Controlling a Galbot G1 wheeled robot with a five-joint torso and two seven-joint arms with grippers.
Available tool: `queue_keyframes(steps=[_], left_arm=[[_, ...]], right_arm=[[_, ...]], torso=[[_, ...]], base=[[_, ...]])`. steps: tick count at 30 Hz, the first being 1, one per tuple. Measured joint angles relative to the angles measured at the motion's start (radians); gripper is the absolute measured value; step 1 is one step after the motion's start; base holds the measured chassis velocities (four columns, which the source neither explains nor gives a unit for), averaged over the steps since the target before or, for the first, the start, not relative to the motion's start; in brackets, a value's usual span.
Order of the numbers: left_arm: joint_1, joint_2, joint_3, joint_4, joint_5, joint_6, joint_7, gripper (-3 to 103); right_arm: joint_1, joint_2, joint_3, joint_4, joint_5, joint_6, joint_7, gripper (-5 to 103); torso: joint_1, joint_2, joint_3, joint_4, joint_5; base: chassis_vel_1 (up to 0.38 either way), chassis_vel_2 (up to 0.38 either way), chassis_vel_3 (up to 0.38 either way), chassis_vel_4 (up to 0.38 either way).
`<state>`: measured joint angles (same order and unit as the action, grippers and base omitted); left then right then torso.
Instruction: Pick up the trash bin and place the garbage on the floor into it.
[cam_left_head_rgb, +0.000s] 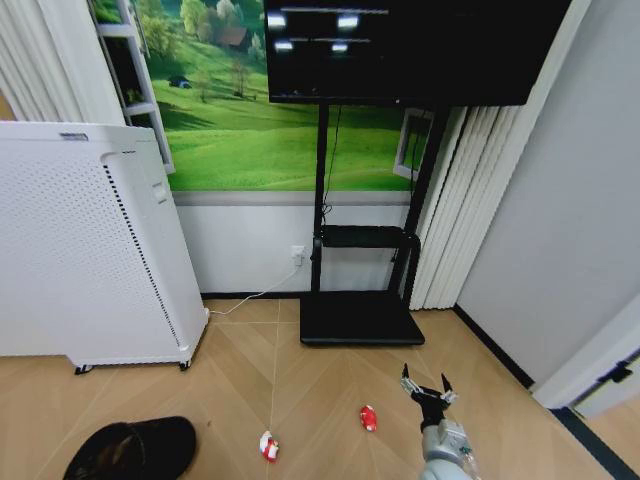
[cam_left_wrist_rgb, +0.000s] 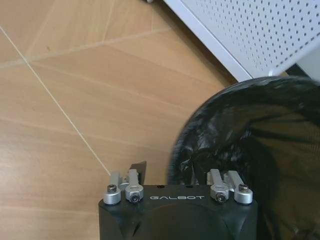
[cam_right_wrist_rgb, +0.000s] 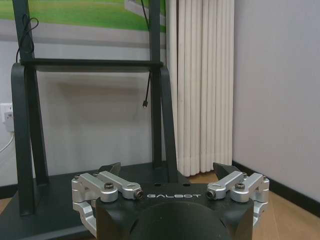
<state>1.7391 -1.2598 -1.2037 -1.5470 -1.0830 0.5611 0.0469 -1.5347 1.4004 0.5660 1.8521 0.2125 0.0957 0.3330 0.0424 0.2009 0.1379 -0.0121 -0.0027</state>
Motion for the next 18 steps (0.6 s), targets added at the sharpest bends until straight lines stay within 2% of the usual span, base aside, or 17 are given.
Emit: queue_keyframes(steps=[2, 3, 5, 7, 8, 9, 14, 18], left_arm=[[-0.007, 0.015, -0.003, 0.015, -0.005, -0.026, 0.005, 43], [-0.007, 0.015, -0.003, 0.015, -0.005, -0.026, 0.005, 43], [-0.023, 0.036, 0.0, 0.043, -0.006, -0.057, 0.017, 32], [-0.035, 0.052, 0.005, 0.061, -0.003, -0.076, 0.024, 32], [-0.052, 0.071, 0.015, 0.085, 0.005, -0.098, 0.033, 21], [-0.085, 0.11, 0.039, 0.124, 0.016, -0.128, 0.05, 6], [-0.119, 0.158, 0.071, 0.168, 0.031, -0.152, 0.078, 3], [-0.131, 0.17, 0.087, 0.168, 0.035, -0.144, 0.079, 3]], right_arm=[[-0.001, 0.0, 0.0, -0.002, 0.011, 0.002, 0.002, 100], [-0.001, 0.0, 0.0, -0.002, 0.011, 0.002, 0.002, 100], [-0.005, 0.003, 0.0, -0.003, 0.027, 0.009, 0.002, 100], [-0.007, 0.005, -0.001, -0.004, 0.033, 0.013, 0.002, 100], [-0.016, 0.009, -0.004, -0.007, 0.04, 0.02, 0.002, 100], [-0.04, 0.016, -0.005, -0.007, 0.039, 0.037, -0.001, 100], [-0.057, 0.015, 0.001, -0.009, 0.04, 0.062, -0.004, 100], [-0.057, 0.014, 0.003, -0.004, 0.041, 0.063, -0.003, 100]], torso=[[0.0, 0.0, 0.0, 0.0, 0.0038], [0.0, 0.0, 0.0, 0.0, 0.0038], [0.0, 0.0, 0.0, 0.0002, 0.0013], [0.0, 0.0, 0.0, 0.0, 0.0022], [0.0, 0.0, 0.0, -0.0002, 0.0035], [0.0, 0.0, 0.0, -0.0001, 0.0027], [0.0, 0.0, 0.0, -0.0001, 0.0025], [0.0, 0.0, 0.0, -0.0001, 0.0029]], base=[[0.0, 0.0, 0.0, 0.0], [0.0, 0.0, 0.0, 0.0], [0.0, 0.0, 0.0, 0.0], [0.0, 0.0, 0.0, 0.0], [0.0, 0.0, 0.0, 0.0], [0.0, 0.0, 0.0, 0.0], [0.0, 0.0, 0.0, 0.0], [0.0, 0.0, 0.0, 0.0]])
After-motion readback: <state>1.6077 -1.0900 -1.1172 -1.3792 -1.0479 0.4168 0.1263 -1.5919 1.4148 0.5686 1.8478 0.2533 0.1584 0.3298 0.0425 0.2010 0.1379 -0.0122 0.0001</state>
